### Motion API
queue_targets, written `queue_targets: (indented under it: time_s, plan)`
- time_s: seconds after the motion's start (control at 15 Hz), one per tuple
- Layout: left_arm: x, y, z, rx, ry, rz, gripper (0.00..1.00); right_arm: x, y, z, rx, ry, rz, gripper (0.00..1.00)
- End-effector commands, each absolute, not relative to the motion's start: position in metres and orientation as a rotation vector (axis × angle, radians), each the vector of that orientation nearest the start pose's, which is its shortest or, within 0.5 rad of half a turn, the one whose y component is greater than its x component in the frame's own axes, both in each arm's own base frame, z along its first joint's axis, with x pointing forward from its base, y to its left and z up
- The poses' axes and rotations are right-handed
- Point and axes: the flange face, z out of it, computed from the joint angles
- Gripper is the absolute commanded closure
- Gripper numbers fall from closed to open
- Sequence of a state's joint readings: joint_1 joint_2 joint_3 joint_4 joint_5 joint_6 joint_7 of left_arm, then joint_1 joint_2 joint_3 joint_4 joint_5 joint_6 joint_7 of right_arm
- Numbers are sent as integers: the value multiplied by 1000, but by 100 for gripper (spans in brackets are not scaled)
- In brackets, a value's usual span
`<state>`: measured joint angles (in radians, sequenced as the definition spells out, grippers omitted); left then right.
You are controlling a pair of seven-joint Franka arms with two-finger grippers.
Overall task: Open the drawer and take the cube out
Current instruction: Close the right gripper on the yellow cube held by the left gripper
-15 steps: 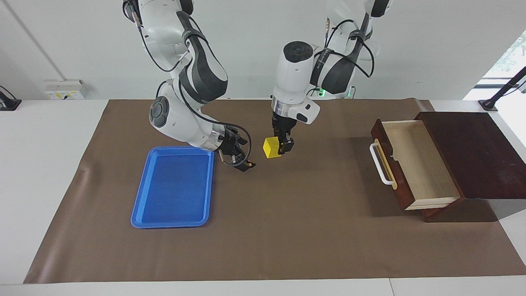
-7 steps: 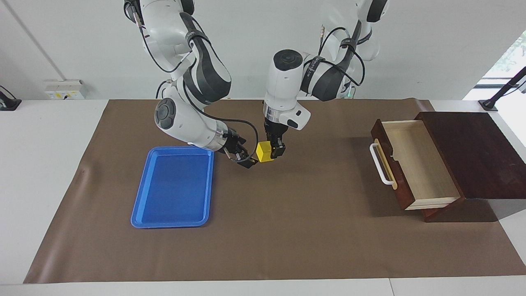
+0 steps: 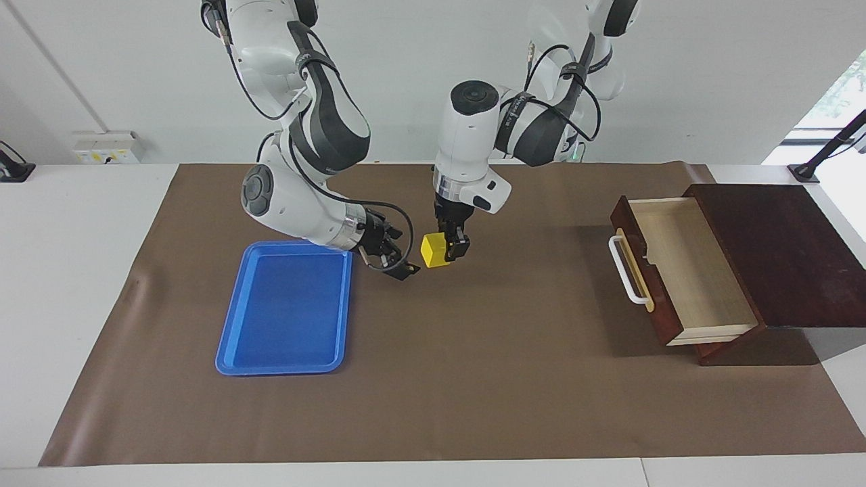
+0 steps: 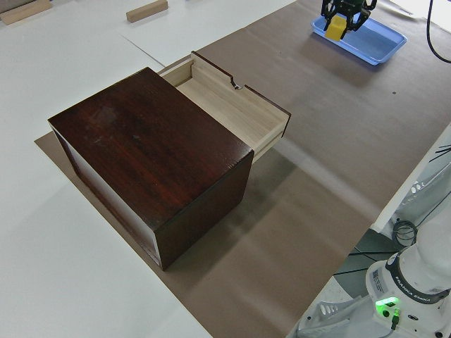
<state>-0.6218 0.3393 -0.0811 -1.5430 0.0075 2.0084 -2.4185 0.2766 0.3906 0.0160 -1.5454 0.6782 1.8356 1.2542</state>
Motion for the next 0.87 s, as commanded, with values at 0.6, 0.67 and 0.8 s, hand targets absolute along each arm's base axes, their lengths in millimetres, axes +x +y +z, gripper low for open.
queue_targets:
  time_s: [0.6, 0.67, 0.8]
  plan:
    - [522, -435, 474, 1923, 2294, -18, 100, 628, 277, 421, -2102, 1544, 688, 0]
    - [522, -435, 474, 1921, 2296, -18, 100, 627, 280, 421, -2106, 1540, 690, 0]
    - [523, -435, 475, 1895, 2313, -17, 100, 624, 286, 420, -2112, 1539, 697, 0]
